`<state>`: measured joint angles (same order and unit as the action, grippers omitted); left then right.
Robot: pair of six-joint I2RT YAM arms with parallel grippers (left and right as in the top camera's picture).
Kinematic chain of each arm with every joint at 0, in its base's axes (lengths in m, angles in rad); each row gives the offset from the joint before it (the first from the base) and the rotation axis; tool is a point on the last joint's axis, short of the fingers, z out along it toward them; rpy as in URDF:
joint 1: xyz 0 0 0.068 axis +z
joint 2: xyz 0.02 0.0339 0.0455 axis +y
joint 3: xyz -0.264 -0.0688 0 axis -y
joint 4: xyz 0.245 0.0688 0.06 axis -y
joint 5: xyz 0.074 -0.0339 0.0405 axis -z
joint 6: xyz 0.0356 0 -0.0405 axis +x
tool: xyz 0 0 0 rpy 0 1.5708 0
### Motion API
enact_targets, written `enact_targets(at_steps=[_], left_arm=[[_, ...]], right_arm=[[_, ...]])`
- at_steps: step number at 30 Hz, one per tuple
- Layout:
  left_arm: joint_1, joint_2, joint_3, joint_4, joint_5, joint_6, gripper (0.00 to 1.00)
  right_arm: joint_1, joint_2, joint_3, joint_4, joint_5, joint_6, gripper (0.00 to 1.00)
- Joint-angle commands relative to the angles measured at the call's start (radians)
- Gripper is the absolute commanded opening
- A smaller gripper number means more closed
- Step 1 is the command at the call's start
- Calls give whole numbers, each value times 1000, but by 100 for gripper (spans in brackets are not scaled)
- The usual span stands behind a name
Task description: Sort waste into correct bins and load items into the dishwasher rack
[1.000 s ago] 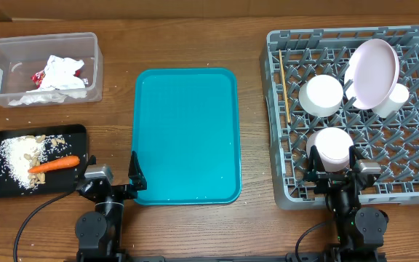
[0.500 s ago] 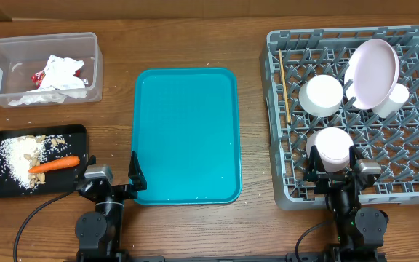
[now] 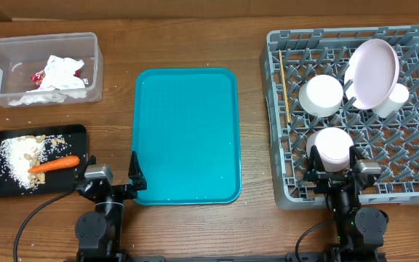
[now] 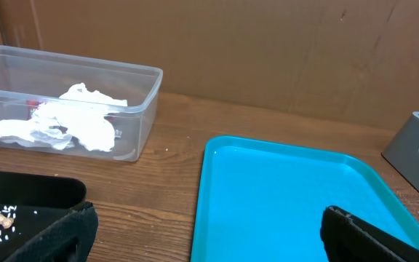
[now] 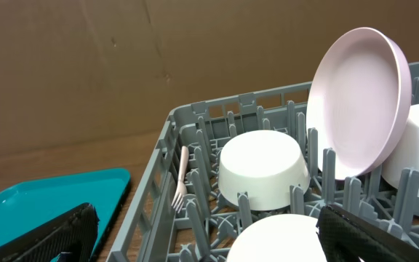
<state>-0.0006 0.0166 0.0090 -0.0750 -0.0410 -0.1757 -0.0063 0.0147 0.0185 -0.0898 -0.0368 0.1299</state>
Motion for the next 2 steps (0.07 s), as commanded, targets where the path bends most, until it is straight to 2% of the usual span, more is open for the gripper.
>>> enact_targets(at_steps=[1, 2], left_arm=[[-5, -12, -4, 2, -11, 23, 100], [-5, -12, -4, 2, -11, 23, 100]], right_arm=[[-2, -12, -11, 7, 7, -7, 100], [-2, -12, -11, 7, 7, -7, 100]])
